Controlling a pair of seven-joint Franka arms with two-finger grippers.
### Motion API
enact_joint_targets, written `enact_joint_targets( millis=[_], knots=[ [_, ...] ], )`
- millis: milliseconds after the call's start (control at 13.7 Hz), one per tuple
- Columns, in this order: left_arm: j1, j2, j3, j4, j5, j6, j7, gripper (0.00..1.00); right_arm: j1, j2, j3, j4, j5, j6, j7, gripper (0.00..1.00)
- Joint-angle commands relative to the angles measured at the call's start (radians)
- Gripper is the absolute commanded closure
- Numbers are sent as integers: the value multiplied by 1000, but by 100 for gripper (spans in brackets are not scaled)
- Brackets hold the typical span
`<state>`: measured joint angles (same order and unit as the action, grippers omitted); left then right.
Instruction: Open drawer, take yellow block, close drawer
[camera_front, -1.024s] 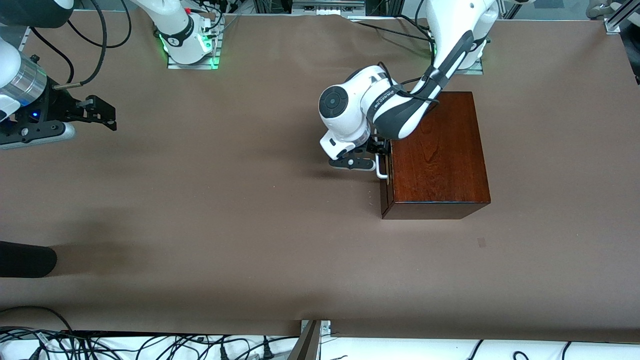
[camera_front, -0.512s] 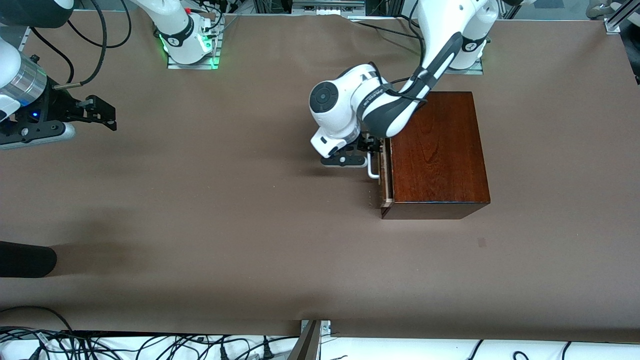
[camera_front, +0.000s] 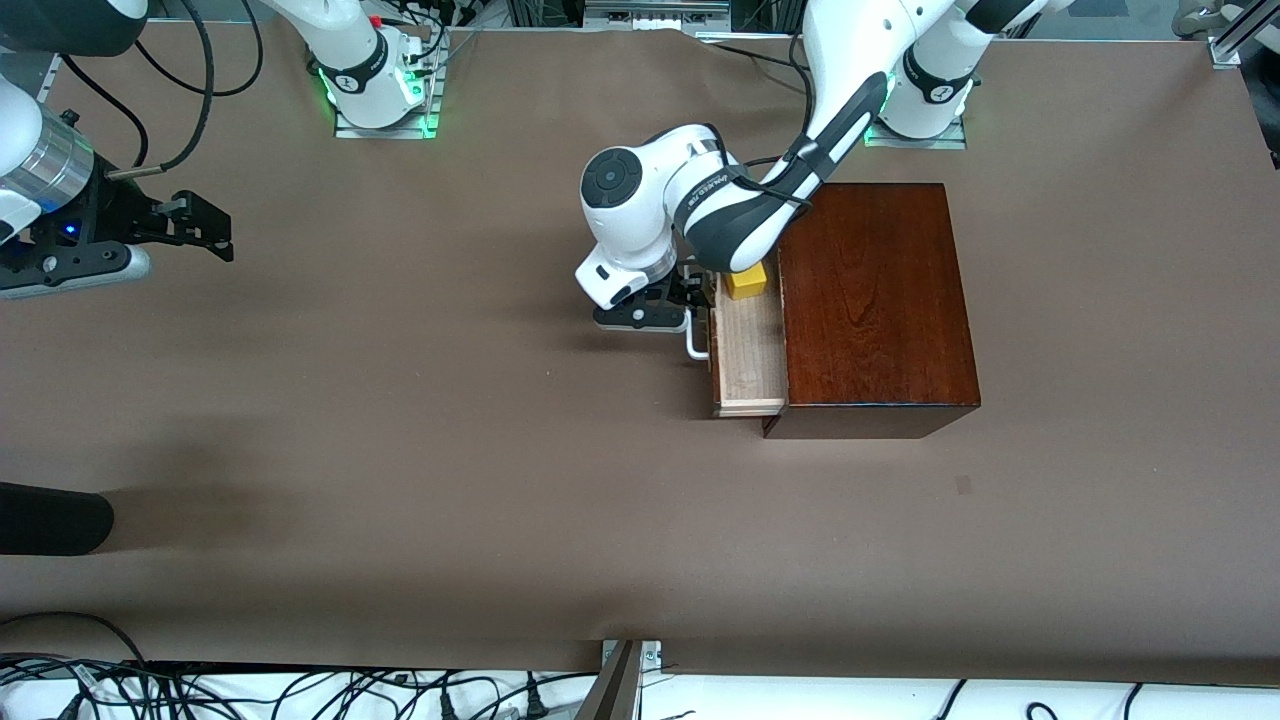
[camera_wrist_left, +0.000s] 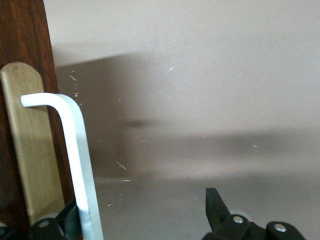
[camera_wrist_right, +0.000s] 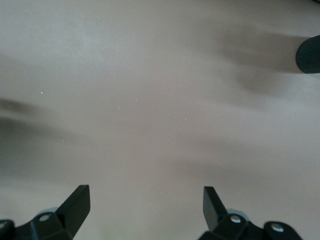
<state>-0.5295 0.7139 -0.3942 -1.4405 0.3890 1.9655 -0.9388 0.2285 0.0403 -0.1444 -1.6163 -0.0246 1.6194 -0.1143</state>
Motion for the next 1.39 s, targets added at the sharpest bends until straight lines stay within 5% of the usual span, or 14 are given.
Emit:
enact_joint_targets(
  millis=[0,366,732,1317],
  knots=[
    [-30,26,-2,52,-16,18,-8,0,-3,0,0,12,6,-16,10,0],
    [-27,-23,-3,54,-15,0,3,0,-3,0,-1,12,6,-16,4,0],
    [35,-212,-5,54,-94,-244,130,0,-2,24,2,12,9,14,-2,0],
    [365,-447,-8,54,-203,-473,542,0,0,9,17,44,153,-36,-7,0]
  ],
)
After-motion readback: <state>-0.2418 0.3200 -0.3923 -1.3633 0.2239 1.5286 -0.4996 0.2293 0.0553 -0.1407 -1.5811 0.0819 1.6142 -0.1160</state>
